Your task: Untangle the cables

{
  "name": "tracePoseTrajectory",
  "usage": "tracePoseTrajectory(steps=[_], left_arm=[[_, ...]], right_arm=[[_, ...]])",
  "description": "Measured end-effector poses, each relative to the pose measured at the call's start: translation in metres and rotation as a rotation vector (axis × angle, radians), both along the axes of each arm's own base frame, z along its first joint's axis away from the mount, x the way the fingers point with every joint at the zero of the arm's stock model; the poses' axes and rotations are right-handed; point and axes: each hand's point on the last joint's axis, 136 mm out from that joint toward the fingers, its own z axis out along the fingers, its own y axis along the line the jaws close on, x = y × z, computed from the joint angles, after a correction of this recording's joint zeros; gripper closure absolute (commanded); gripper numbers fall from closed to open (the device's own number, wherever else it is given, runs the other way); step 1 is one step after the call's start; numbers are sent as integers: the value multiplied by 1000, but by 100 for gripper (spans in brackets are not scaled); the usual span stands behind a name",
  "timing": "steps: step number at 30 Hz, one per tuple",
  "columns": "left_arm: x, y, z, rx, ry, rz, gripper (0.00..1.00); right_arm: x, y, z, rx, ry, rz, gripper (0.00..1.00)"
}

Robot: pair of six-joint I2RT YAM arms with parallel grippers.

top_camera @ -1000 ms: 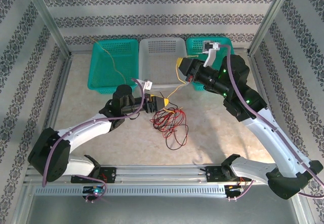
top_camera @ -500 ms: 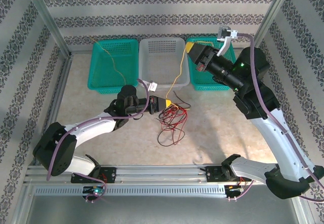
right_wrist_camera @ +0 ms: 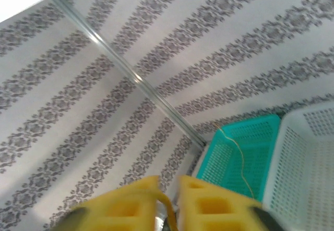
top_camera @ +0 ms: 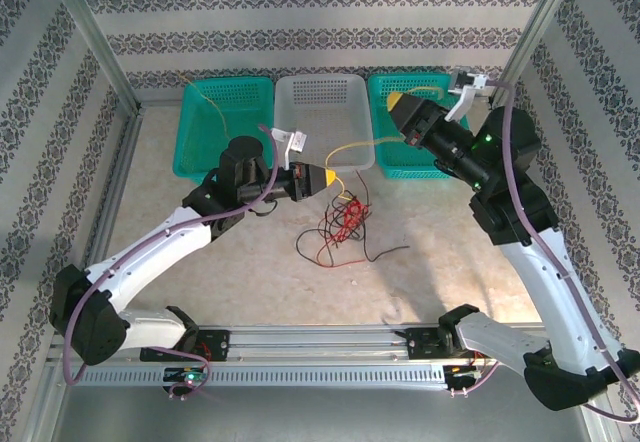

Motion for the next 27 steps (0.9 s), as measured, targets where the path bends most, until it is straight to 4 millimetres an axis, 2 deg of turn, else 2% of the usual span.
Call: tracePoseTrajectory(steps=[1, 2, 6, 7, 10, 13, 17, 22, 27], left_arm=[[2, 2, -4, 13, 20, 17, 100], [2, 3, -8, 23, 38, 25, 100], [3, 7, -24, 58, 115, 55, 100], [3, 7, -27, 63, 128, 59, 100], [2, 8, -29, 70, 149, 64, 100], [1, 9, -24, 73, 155, 64, 100], [2, 8, -5, 60, 137, 63, 100], [2, 8, 15, 30, 114, 59, 100], [-2, 7, 33, 0, 97, 41, 100]], right_arm=[[4, 0, -12, -11, 31, -6, 40], [7, -1, -25, -25, 65, -12, 35], [6, -6, -88, -115, 211, -41, 28], [2, -11, -104, -142, 247, -52, 25], [-16, -29, -137, -199, 314, -94, 22], [-37, -48, -148, -225, 330, -137, 18], [-55, -63, -149, -244, 318, -165, 15], [-57, -53, -155, -252, 326, -100, 20], [-43, -35, -194, -222, 427, -40, 21]])
